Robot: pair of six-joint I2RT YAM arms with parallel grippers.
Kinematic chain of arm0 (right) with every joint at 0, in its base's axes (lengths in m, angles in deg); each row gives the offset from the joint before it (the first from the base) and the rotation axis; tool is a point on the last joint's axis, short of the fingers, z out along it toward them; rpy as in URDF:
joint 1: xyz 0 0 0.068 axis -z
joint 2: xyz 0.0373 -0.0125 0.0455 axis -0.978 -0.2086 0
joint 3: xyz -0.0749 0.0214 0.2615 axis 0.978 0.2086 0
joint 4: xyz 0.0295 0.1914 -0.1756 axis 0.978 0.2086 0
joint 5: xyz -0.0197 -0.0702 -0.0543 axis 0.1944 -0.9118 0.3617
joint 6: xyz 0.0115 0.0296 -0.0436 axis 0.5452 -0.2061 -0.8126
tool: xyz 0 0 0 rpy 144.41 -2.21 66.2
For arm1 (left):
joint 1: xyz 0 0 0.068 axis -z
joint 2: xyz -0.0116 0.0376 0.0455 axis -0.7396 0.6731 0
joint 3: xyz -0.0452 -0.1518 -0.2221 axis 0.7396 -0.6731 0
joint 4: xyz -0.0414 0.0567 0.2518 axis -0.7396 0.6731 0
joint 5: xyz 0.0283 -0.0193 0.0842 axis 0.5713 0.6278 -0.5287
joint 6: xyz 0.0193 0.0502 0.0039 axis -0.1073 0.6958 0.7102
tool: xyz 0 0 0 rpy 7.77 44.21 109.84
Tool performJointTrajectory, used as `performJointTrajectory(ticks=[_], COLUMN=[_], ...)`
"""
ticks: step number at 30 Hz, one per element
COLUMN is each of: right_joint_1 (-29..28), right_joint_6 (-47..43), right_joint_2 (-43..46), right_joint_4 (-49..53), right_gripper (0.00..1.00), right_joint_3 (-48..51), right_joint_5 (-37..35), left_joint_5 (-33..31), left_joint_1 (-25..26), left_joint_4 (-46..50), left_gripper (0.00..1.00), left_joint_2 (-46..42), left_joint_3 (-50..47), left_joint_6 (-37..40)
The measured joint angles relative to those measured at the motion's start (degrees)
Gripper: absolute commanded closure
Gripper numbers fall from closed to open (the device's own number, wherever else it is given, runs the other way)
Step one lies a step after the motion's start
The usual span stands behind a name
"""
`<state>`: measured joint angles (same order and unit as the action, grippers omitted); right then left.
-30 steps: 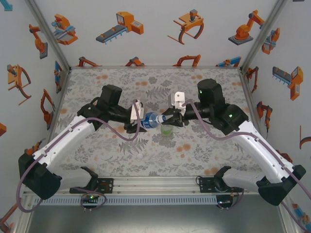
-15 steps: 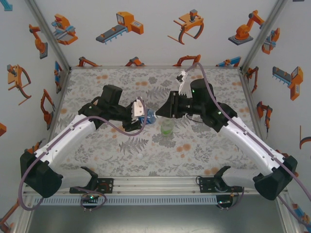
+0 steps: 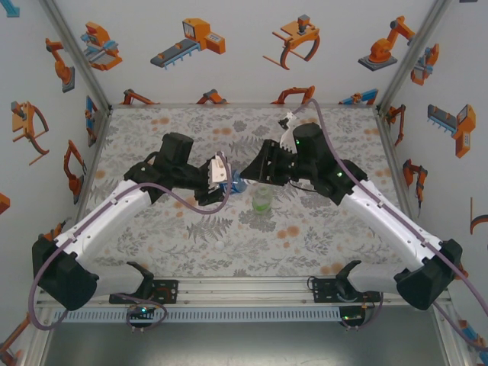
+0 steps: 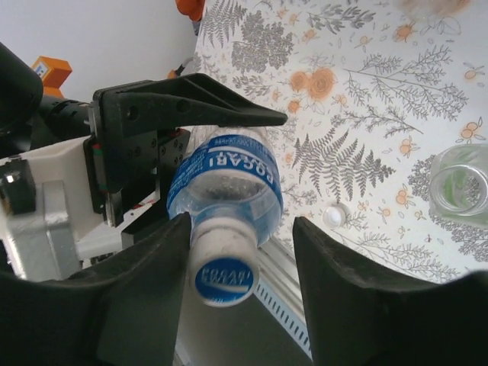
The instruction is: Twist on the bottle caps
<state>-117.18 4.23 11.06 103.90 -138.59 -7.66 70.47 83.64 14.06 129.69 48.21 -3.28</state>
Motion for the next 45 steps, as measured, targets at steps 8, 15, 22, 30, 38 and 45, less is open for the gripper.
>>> performJointTrajectory(ticks=[8,15,22,30,38,45], right_joint_1=[-0.02,-0.02,-0.04,-0.04,-0.04,-0.13], right_joint_6=[-25.29,-52.85,-71.32,-76.39,-77.35,-77.75], right_joint_2=[6.16,10.10,10.23,10.14,9.33,9.25], right_joint_4=[-1.66,-2.73,-0.44,0.20,0.66,0.26], right_gripper=[0.43,0.43,0.45,0.51,0.53,0.63], right_joint_3=[-0.13,-0.13,-0.11,-0.11,-0.11,0.63], right_joint_5=[0.59,13.05,23.45,27.76,30.49,29.75], left_joint_5=[2.97,8.24,12.94,14.64,14.91,14.91], left_joint_1=[0.13,0.13,0.13,0.13,0.13,0.13], left_joint_4=[-1.62,-1.11,0.44,1.88,1.90,2.05], left_gripper=[1.00,1.00,1.00,1.00,1.00,1.00], left_joint_2=[0.00,-0.66,-0.87,-0.87,-0.87,-0.85], left_joint_3=[0.00,0.00,0.02,0.07,0.11,0.22], left_joint_6=[0.26,2.69,4.85,5.60,5.75,5.75])
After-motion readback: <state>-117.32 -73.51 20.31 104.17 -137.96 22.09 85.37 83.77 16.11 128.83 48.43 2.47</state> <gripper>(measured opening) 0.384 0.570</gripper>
